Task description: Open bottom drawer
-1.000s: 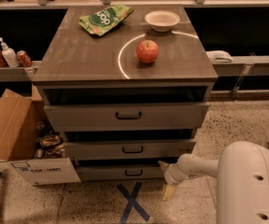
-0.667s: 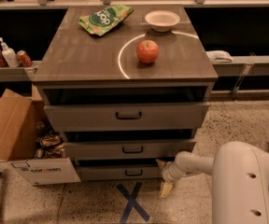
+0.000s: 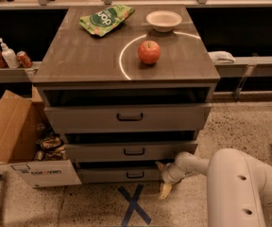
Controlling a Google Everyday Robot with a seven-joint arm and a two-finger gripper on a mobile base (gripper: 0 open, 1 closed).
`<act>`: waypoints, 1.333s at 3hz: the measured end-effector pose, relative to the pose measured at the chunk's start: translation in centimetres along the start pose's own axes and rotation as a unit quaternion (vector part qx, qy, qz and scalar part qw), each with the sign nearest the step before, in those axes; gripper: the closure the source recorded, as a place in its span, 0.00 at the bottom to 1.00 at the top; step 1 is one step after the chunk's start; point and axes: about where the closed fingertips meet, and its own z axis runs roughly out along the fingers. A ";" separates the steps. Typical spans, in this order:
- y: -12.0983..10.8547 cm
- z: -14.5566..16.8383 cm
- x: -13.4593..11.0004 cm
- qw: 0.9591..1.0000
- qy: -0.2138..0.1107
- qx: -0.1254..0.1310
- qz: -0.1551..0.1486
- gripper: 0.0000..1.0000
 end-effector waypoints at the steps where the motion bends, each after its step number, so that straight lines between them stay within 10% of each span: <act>1: 1.0 1.5 0.4 1.000 -0.005 -0.013 0.008 0.19; 4: 5.9 -4.0 -2.6 0.999 -0.014 0.023 -0.040 0.89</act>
Offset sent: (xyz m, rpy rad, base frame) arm -0.0473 0.0023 0.0163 -0.0046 -0.0312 0.0198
